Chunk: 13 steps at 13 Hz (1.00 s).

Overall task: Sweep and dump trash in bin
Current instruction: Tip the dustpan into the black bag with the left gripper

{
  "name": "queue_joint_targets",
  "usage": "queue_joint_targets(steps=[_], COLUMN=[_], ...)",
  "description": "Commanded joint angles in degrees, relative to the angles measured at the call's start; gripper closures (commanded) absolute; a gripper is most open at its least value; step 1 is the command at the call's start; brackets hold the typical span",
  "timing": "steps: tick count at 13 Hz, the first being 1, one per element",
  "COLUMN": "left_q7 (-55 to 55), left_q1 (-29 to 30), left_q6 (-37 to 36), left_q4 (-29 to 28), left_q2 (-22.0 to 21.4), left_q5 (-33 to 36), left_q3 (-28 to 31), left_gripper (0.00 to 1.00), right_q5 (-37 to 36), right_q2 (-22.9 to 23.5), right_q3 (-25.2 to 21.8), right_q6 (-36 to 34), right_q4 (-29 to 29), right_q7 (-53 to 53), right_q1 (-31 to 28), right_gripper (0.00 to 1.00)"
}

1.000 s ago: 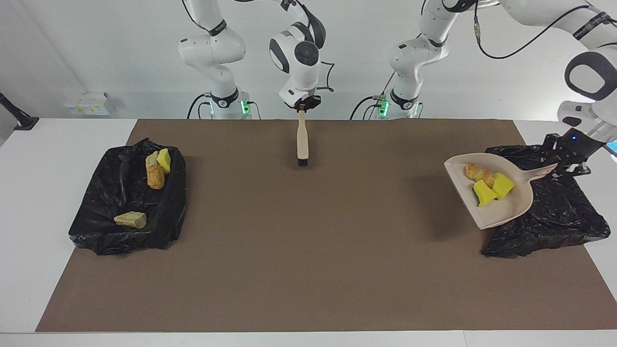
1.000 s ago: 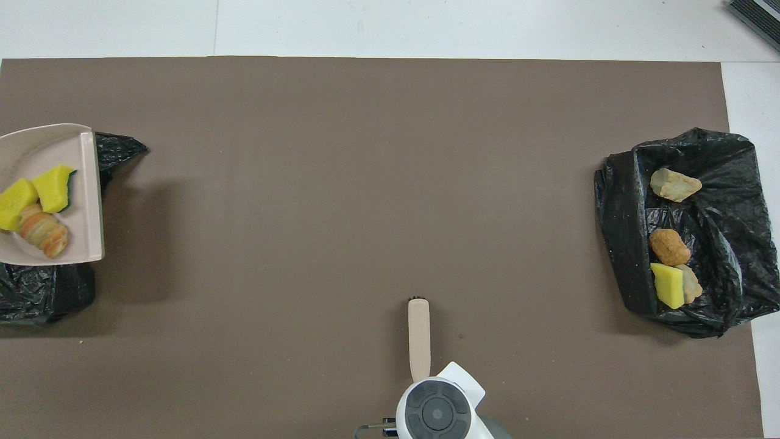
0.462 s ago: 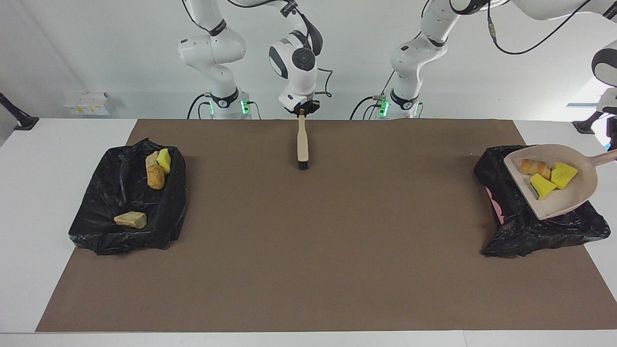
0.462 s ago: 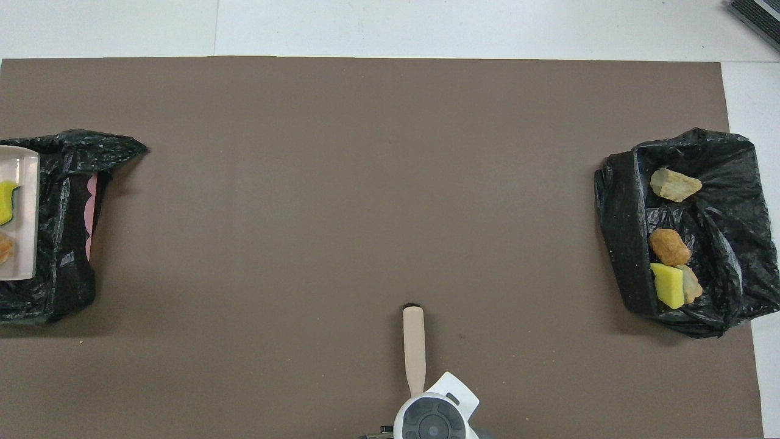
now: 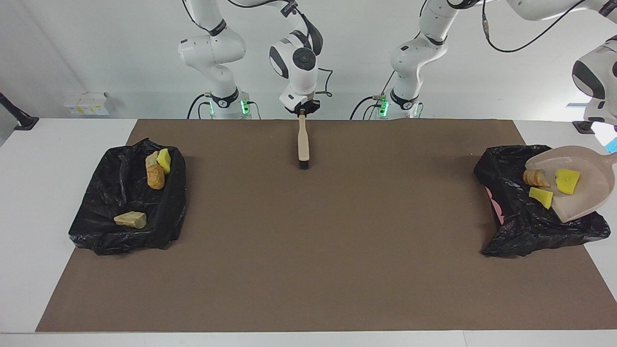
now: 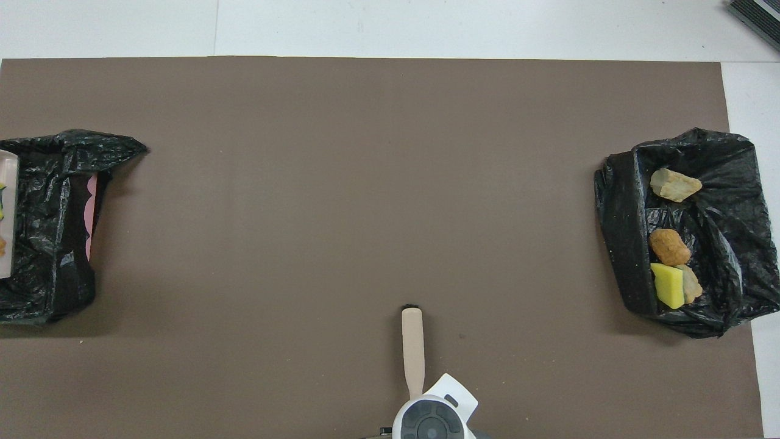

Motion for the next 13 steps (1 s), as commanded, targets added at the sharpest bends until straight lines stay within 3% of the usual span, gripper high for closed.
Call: queue_joint_targets(steps=[1,6,8,11,13], left_q7=[-2.39,-2.22,-2.56,-5.29,-6.25], left_q1=[-1.46,-1.55,-2.94,-7.15,-9.01], left_q6=[0.88,-0.34,-3.15,-6.93,-8.87], left_q4=[-4.31,-4.13,-4.05,-4.22,-4.22], left_q2=[-4.77,-8.9,-9.43,-9.44,-9.26], left_q5=[8.1,12.86,12.17,4.82,-2.56], left_q3=[0.73,0.56,-0.49,-0.59,-0.67], left_gripper=[1.0,1.0,1.0,1.0,1.0], right_q5=[1.7,0.83,0.21,-8.47,-11.82], right_q2=[2.69,2.61,2.6,4.79,6.03], right_q3=[-0.39,-0.57,-0.66,-0.66,-0.57], right_q6=[0.82,0.56,0.47,0.38,-2.5], right_q4=[2.28,8.6,12.54,19.84,24.06], right_q7=[-1.5,-1.41,-1.58,-2.37,-2.72], right_q1=[-2.03,-8.62,-15.88,-23.03,-26.02], right_gripper=[0.54,0.35,0.21,0.0,0.0])
